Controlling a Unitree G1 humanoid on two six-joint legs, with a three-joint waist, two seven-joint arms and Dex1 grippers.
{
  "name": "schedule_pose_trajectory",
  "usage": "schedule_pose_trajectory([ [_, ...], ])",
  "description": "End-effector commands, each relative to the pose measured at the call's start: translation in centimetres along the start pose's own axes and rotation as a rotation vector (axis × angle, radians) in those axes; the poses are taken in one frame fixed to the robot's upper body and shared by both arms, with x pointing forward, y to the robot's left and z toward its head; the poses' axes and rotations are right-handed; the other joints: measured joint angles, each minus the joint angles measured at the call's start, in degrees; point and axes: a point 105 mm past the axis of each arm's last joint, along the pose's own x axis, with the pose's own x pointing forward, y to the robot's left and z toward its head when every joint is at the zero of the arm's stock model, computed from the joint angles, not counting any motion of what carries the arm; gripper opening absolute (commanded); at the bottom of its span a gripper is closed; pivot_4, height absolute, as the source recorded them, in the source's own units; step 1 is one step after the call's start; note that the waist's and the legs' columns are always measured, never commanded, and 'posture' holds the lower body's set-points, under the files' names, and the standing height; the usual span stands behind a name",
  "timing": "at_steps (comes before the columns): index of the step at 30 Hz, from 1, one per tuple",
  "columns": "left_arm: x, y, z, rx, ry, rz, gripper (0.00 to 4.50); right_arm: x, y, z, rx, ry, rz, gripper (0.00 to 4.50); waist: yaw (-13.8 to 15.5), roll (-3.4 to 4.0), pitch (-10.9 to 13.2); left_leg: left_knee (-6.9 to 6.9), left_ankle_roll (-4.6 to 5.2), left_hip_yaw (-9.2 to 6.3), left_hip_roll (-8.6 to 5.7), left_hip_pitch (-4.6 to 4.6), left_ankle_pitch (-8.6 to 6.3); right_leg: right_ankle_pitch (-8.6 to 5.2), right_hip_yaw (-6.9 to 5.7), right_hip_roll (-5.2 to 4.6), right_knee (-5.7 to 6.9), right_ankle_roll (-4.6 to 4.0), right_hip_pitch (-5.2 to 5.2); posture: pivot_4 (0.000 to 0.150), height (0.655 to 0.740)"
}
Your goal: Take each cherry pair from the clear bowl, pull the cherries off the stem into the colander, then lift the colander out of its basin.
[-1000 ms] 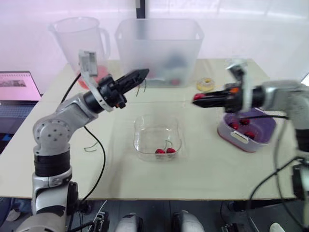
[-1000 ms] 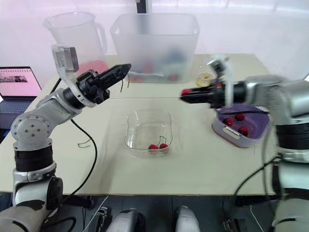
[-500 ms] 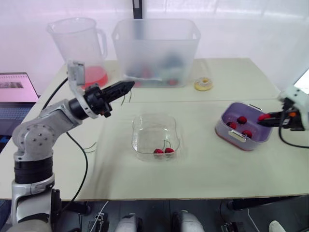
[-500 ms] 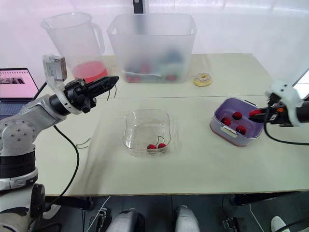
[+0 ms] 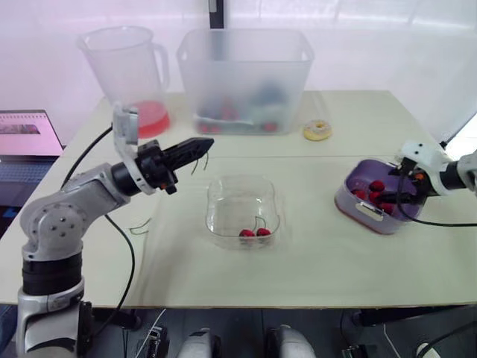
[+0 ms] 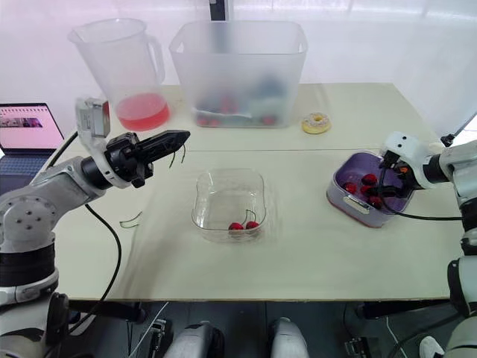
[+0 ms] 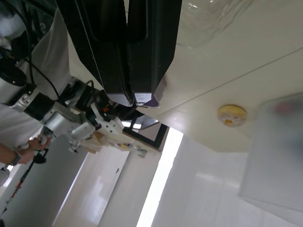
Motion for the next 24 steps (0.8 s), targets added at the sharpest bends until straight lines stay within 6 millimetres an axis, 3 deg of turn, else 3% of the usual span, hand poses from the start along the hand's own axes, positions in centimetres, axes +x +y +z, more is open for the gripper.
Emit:
schedule_pose_trajectory([
  [1,-0.5,-0.5,1.1,0.040,-0.026,-0.004,0.00,-3.9,-0.9,4.2,-0.003,-0.174,-0.004,4.47,0.00,0.02,0.01,0.00,0.00,0.00,0.00,0.00,0.00,0.00,0.00,0.00,0.01,0.00,0.00,0.150,0.6886],
  [5,-1.0,-0.1,1.1,0.044,-0.013,0.018,0.00,-8.6,2.2,12.2,0.086,-0.571,0.262,4.47,0.00,0.13,0.08,-0.01,0.00,-0.02,0.01,0.00,0.00,0.00,0.00,0.01,-0.01,0.00,-0.01,0.150,0.6886],
  [8,-1.5,0.4,1.1,0.044,-0.001,0.044,0.00,-10.8,6.1,15.5,0.067,-0.686,0.491,4.47,0.08,0.11,0.07,-0.04,-0.01,-0.13,0.07,-0.01,-0.01,0.00,-0.03,0.00,-0.02,-0.01,0.00,0.150,0.6886],
  [11,-2.7,0.9,0.6,0.033,0.017,0.097,0.00,-10.9,8.8,18.1,0.012,-0.779,0.608,4.47,0.07,0.10,0.07,-0.01,-0.01,-0.13,0.05,0.00,-0.01,0.00,-0.06,-0.03,-0.02,-0.01,0.05,0.150,0.6886],
  [14,-3.8,1.3,0.2,0.020,0.026,0.143,0.00,-10.6,10.1,19.3,-0.002,-0.817,0.647,4.47,-0.02,0.10,0.07,0.03,-0.01,-0.10,0.04,0.02,-0.01,0.03,-0.03,-0.04,0.02,-0.06,0.05,0.150,0.6886],
  [18,-6.9,2.1,-1.0,-0.023,0.042,0.262,0.00,-9.5,11.6,20.5,-0.046,-0.849,0.688,4.47,0.11,0.08,0.07,-0.03,0.00,-0.13,0.02,-0.04,-0.01,0.03,-0.02,-0.04,0.00,-0.06,-0.02,0.150,0.6886],
  [24,-13.2,6.7,-5.3,-0.314,0.054,0.609,0.00,-8.6,12.2,20.9,-0.074,-0.858,0.699,4.47,0.11,0.08,0.07,0.03,0.00,-0.12,-0.01,-0.04,-0.01,0.03,-0.02,-0.03,0.08,-0.06,-0.04,0.150,0.6886],
])
